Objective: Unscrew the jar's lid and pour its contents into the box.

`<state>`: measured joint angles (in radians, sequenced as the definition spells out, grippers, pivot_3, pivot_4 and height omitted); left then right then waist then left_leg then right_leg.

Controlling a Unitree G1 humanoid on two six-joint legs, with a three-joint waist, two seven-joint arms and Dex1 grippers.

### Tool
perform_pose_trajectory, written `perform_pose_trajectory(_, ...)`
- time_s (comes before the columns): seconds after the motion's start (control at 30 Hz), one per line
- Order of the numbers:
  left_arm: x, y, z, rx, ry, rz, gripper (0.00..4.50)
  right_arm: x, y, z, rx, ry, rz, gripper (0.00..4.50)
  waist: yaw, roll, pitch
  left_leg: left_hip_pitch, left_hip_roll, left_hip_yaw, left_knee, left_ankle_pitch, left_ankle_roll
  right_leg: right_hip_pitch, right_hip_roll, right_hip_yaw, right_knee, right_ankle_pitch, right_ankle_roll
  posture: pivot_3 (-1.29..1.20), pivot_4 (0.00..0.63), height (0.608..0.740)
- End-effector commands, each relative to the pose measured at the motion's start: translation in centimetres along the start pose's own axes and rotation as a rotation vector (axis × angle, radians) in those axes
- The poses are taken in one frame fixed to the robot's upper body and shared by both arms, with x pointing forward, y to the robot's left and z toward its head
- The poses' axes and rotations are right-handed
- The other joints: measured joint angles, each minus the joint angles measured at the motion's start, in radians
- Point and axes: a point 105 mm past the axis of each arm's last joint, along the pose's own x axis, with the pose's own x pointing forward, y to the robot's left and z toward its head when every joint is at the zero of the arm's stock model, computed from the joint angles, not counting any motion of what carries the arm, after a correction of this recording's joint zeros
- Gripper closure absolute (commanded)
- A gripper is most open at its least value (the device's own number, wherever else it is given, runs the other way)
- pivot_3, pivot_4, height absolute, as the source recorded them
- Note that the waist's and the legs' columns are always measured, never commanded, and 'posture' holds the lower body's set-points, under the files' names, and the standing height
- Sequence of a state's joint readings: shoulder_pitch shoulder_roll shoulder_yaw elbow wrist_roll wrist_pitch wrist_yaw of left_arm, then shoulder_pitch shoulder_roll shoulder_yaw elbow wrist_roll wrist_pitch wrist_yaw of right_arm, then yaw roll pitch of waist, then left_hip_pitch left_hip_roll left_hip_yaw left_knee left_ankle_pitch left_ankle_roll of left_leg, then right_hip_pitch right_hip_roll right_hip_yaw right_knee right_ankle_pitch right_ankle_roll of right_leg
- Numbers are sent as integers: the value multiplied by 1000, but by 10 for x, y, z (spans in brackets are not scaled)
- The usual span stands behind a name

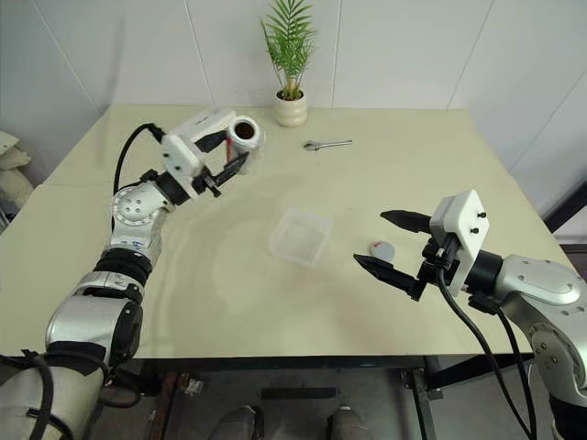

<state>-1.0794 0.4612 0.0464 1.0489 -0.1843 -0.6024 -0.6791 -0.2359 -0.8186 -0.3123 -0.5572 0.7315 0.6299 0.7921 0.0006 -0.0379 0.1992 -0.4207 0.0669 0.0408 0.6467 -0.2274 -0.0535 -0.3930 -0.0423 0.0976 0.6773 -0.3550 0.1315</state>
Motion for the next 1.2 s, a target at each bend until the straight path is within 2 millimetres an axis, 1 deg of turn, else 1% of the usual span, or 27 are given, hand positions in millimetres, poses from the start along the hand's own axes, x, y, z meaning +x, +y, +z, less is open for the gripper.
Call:
perform_pose_trajectory(0.03, -9, 26, 6, -182, -25, 105, 2538, -2, 0, 11, -49, -20, 8, 0, -7, 0, 0, 0, 0, 0, 1, 0, 1, 0, 0, 0, 1, 0, 1, 0, 150, 740)
perform_pose_trajectory(0.1, -16, 30, 2, -290, -8, 114, 2538, -2, 1, 11, -48, -21, 9, 0, -12, 0, 0, 0, 0, -1, 1, 1, 2, 0, 0, 0, 1, 2, 1, 0, 150, 740)
perform_pose_trajectory(0.17, -23, 39, -3, -408, 15, 165, 2538, -2, 0, 11, -48, -21, 9, 0, -16, 0, 0, 0, 0, -1, 1, 2, 2, 0, 0, 0, 1, 3, 1, 0, 150, 740)
perform_pose_trajectory(0.23, -29, 43, -6, -493, 31, 191, 2538, -3, 0, 12, -48, -23, 10, 0, -23, 0, 0, 0, 0, -2, 1, 2, 2, 0, 0, 0, 1, 4, 1, 0, 150, 740)
perform_pose_trajectory(0.27, -36, 45, -18, -570, 116, 219, 2538, -2, -1, 13, -46, -31, 13, 0, -26, 0, 0, 0, 0, -2, 1, 2, 2, 0, 0, 0, 1, 4, 1, 0, 150, 740)
perform_pose_trajectory(0.33, -45, 51, -26, -655, 158, 275, 2538, -1, 0, 16, -39, -57, 26, 0, -32, 0, 0, 0, 0, -2, 1, 2, 3, 1, 0, 0, 1, 4, 1, 0, 150, 740)
perform_pose_trajectory(0.4, -47, 53, -27, -680, 171, 292, 2538, 0, 0, 19, -38, -74, 44, 0, -35, 0, 0, 0, 0, -2, 1, 2, 3, 1, 0, 0, 1, 4, 1, 0, 150, 740)
perform_pose_trajectory(0.6, -46, 51, -26, -667, 214, 275, 2538, -3, -2, 26, -18, -113, 79, 0, -29, 0, 0, 0, 0, -2, 0, 2, 3, 1, 0, 0, -1, 5, 1, 0, 150, 740)
perform_pose_trajectory(0.63, -46, 50, -28, -664, 230, 273, 2538, -4, -2, 25, -17, -107, 84, 0, -29, 0, 0, 0, 0, -2, 0, 2, 3, 1, 0, 0, -1, 5, 1, 0, 150, 740)
perform_pose_trajectory(0.67, -45, 49, -29, -624, 255, 255, 2538, -4, -2, 25, -14, -102, 87, 0, -28, 0, 0, 0, 0, -2, 0, 2, 3, 1, 0, 0, -1, 5, 1, 0, 150, 740)
perform_pose_trajectory(0.7, -43, 46, -32, -434, 343, 208, 2538, -5, -4, 22, -19, -90, 80, 0, -29, 0, 0, 0, 0, -3, -1, 2, 3, 0, 0, 0, -1, 5, 1, 0, 150, 740)
perform_pose_trajectory(0.73, -42, 42, -35, -293, 400, 162, 2538, -5, -5, 21, -23, -82, 76, 0, -29, 0, 0, 0, 0, -2, -1, 2, 3, 0, 0, 0, -2, 5, 1, 0, 150, 740)
perform_pose_trajectory(0.83, -29, 31, -30, 174, 471, 3, 2538, -6, -6, 20, -28, -78, 71, 0, -28, 0, 0, 0, 0, -1, -2, 2, 3, 1, 0, 0, -5, 5, 1, 0, 150, 740)
perform_pose_trajectory(0.87, -17, 25, -22, 350, 452, -60, 2538, -5, -7, 20, -28, -79, 69, 0, -27, 0, 0, 0, 0, -1, -2, 2, 3, 1, 0, 0, -5, 5, 1, 0, 150, 740)
perform_pose_trajectory(0.9, -1, 13, -12, 531, 401, -149, 2538, -4, -7, 20, -28, -80, 69, 0, -26, 0, 0, -1, 0, -1, -2, 2, 3, 1, 0, 0, -6, 6, 1, 0, 150, 740)
perform_pose_trajectory(1.0, 27, -16, 8, 840, 263, -314, 2538, -2, -6, 18, -29, -79, 68, 0, -6, 0, 0, -3, 0, -1, -3, 2, 3, 1, 0, 0, -11, 7, 2, 0, 150, 740)
perform_pose_trajectory(1.07, 42, -38, 19, 1059, 153, -430, 2538, -1, -5, 17, -28, -76, 68, 0, -1, 0, 0, -4, 0, 1, -4, 1, 4, 1, 0, 1, -16, 10, 3, 0, 150, 740)
perform_pose_trajectory(1.1, 45, -45, 21, 1116, 116, -467, 2538, -1, -5, 16, -28, -75, 68, 0, -1, 0, 0, -4, 0, 2, -3, 0, 6, 1, 0, 2, -18, 10, 4, 0, 150, 740)
perform_pose_trajectory(1.17, 51, -52, 27, 1154, 61, -481, 2538, -1, -5, 16, -29, -73, 66, 0, -1, 0, 0, -4, 0, 5, -3, -2, 8, 1, 0, 5, -20, 11, 6, 0, 150, 740)
perform_pose_trajectory(1.2, 53, -57, 29, 1227, 23, -513, 2538, 0, -5, 16, -30, -74, 64, 0, -4, 0, 0, -4, 0, 7, -3, -2, 9, 1, -1, 6, -22, 11, 6, 0, 150, 740)
